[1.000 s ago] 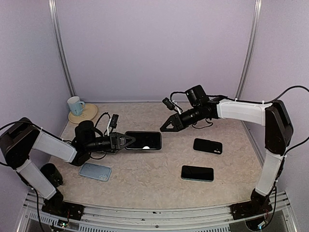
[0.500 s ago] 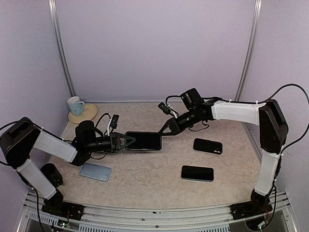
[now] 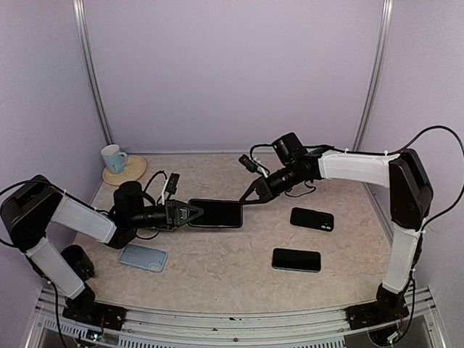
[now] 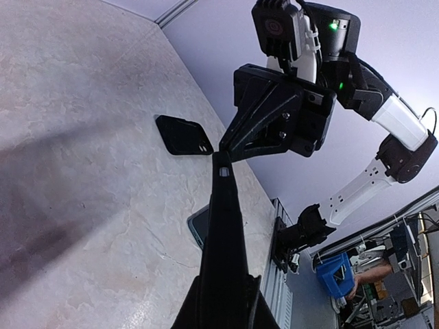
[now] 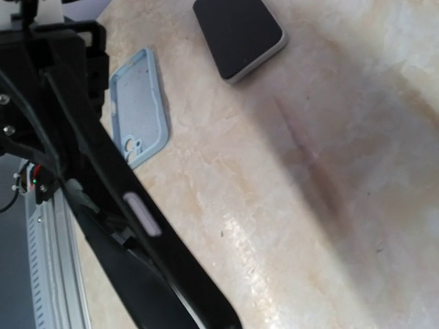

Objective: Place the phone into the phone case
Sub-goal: Press the corner of the phone case at the bottom right corner of the phone case, then pass from the left arm to the right

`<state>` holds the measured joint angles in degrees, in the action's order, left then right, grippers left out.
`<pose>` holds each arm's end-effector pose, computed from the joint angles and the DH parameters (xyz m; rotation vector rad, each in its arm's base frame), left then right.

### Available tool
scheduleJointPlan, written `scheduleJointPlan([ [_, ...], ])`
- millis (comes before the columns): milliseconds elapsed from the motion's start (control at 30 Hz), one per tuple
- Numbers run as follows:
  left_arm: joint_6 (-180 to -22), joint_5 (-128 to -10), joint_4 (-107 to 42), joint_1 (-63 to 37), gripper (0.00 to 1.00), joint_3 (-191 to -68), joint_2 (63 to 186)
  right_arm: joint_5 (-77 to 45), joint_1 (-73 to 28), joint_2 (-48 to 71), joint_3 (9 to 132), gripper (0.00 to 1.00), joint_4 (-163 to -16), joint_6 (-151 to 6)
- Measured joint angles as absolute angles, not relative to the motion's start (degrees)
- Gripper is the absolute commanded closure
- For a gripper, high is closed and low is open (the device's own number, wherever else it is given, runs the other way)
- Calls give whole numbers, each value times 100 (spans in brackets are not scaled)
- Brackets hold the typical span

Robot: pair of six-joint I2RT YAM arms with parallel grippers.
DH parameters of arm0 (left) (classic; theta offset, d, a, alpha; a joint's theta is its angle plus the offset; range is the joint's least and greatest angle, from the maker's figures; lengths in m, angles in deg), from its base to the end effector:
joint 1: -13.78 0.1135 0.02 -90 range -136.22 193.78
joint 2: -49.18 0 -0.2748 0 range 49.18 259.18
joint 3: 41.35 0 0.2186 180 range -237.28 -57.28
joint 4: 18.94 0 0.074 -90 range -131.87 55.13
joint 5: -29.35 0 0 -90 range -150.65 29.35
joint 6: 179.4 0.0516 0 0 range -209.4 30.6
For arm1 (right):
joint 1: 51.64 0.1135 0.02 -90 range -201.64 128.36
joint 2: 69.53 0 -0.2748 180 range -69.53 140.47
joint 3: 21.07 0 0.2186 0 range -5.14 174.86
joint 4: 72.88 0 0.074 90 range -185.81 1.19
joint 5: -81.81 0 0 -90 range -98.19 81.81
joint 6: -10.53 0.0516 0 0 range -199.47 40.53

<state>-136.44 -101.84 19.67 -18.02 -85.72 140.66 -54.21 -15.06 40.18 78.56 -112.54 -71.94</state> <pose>0.2264 -0.1804 0.2114 0.3540 1.9439 -1.5742 0.2982 0.2675 0.2501 -0.9936 2.2991 1.3147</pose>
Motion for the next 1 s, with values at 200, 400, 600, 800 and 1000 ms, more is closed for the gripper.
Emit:
scheduleJointPlan([
  [200, -13640, -10251, 2004, -1784, 100, -8572, 14066, -5557, -1622, 4018, 7854, 100, -11247, -7170],
  [400, -13612, -10280, 2039, -1780, 100, -8572, 14066, -5598, -1825, 3939, 7718, 100, -11173, -7083],
  [600, -13594, -10280, 2000, -1780, 100, -8579, 14066, -5347, -1821, 3695, 7694, 63, -11206, -7194],
  [800, -13533, -10262, 1659, -1780, 100, -8767, 14066, -4549, -1370, 3286, 7624, 32, -11245, -7876],
  [1000, -13472, -10232, 1233, -1786, 100, -8955, 14062, -3638, -630, 2812, 7159, 12, -10989, -8880],
])
